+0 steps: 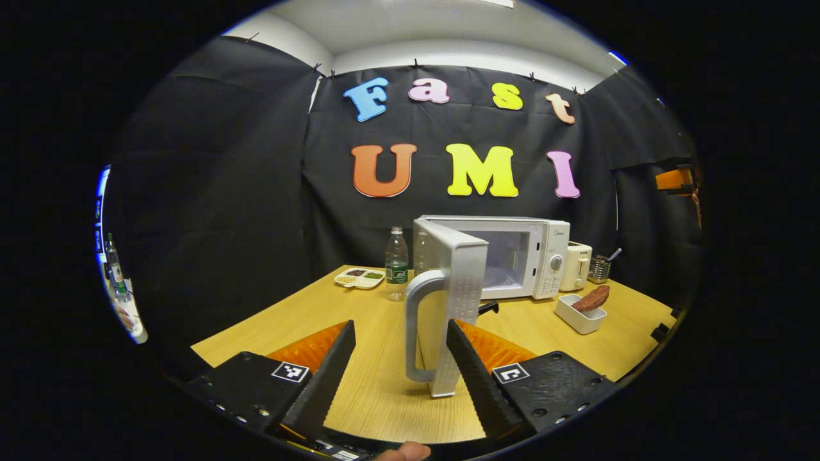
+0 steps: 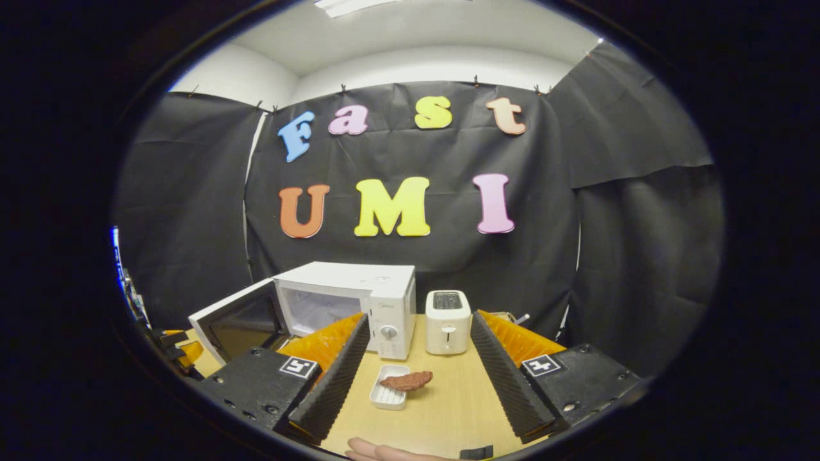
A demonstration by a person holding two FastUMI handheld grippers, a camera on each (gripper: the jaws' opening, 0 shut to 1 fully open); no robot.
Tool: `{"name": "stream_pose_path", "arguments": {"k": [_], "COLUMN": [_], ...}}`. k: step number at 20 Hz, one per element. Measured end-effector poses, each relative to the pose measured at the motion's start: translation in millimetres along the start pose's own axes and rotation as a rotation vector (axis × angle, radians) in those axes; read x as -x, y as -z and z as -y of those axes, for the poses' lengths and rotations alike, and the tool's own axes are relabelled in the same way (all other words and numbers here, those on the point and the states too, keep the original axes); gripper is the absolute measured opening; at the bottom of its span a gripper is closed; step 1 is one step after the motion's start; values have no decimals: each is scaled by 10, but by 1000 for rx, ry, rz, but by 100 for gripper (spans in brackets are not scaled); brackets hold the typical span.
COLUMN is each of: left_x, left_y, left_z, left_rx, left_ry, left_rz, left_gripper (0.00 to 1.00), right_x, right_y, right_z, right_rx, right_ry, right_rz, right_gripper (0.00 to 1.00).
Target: Open the microwave oven with the left hand, put the food in, and close the microwave oven.
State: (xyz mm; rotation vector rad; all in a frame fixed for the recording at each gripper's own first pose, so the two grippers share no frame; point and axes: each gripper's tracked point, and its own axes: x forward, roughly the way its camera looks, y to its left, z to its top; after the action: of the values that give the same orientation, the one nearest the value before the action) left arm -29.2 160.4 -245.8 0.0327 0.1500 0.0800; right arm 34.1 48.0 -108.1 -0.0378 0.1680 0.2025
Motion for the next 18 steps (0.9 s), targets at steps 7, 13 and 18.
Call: {"name": "stream_pose_path", "arguments": {"k": [7, 13, 18], "left_x": [11, -326, -608], "left_y": [-544, -872, -1039], "left_z": [349, 731, 989], "left_rx": [13, -20, -8], "left_ry": [38, 82, 100], "left_rz": [60, 87, 105], "left_gripper": [94, 94, 94], "right_x": [-307, -653, -1095], "right_y": [75, 215, 572], "right_z": [94, 288, 430], "right_rx": [-13, -21, -16], "right_ry": [15, 18, -11], "right_rz": [-36, -90, -208], "right_gripper": [100, 91, 91]}}
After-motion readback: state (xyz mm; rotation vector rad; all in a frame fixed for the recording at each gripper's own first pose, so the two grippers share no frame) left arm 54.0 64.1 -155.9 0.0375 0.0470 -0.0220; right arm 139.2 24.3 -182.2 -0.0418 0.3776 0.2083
